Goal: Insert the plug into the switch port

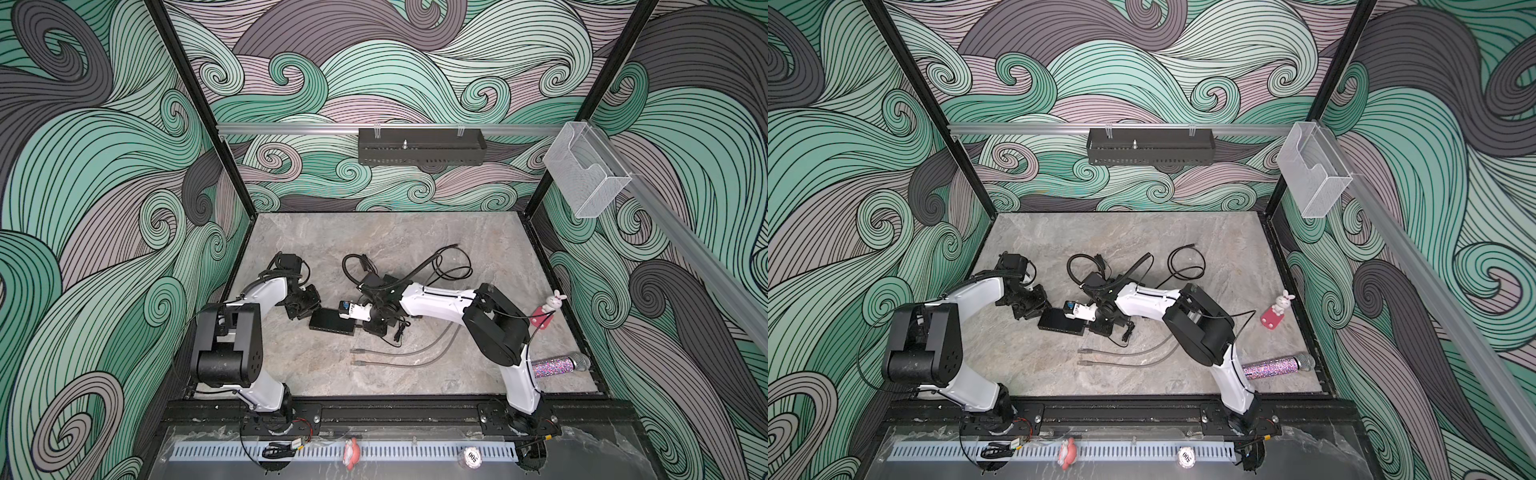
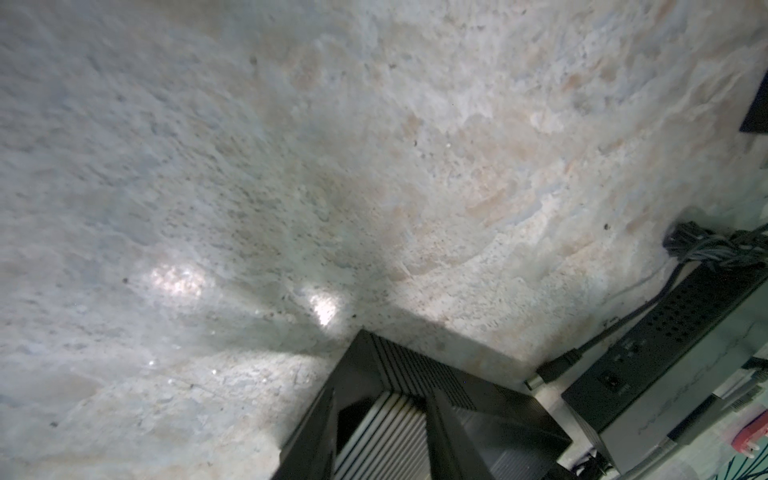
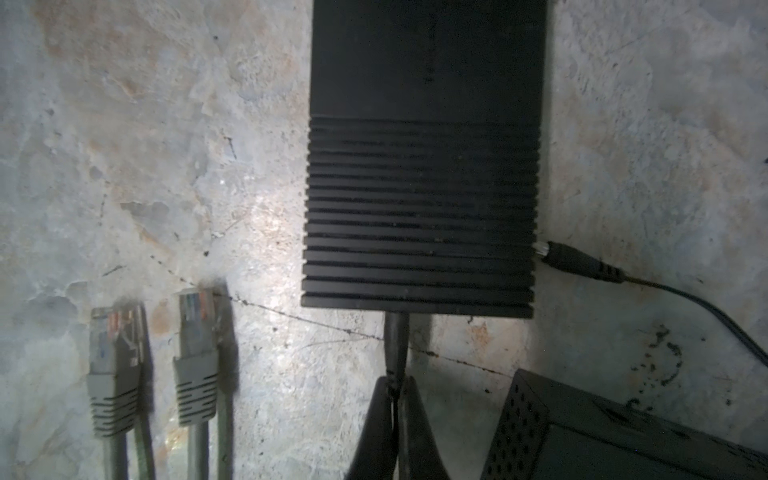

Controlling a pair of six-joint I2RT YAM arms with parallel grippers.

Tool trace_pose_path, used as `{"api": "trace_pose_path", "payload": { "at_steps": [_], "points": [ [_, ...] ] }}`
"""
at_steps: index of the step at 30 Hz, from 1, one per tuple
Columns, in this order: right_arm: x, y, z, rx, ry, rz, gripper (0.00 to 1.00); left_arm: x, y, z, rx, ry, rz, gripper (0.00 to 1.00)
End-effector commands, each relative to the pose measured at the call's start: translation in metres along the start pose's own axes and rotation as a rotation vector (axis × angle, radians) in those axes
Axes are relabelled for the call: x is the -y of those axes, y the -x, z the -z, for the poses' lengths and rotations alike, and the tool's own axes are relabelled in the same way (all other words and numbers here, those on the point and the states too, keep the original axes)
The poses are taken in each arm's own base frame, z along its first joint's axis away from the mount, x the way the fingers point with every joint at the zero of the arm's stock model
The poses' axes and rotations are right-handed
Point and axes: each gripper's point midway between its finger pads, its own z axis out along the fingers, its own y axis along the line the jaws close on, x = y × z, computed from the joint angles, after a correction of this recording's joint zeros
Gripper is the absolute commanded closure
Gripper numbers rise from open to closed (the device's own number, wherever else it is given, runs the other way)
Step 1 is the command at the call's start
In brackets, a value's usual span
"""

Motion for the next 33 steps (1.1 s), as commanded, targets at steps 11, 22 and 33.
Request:
{"api": "trace_pose_path", "payload": {
  "at_steps": [11,22,33],
  "points": [
    [0.016,0.064,0.006,0.167,-0.064,0.043,1.0,0.016,-0.039,-0.018,-0.142,-0.023,-0.036,0.64],
    [0.014,0.081,0.007,0.187,-0.045,0.03,1.0,0.019,-0.042,-0.017,-0.142,-0.031,-0.042,0.63],
    [0.015,0.105,0.019,0.256,-0.069,0.026,1.0,0.023,-0.046,-0.013,-0.134,-0.038,-0.058,0.62]
  ]
}}
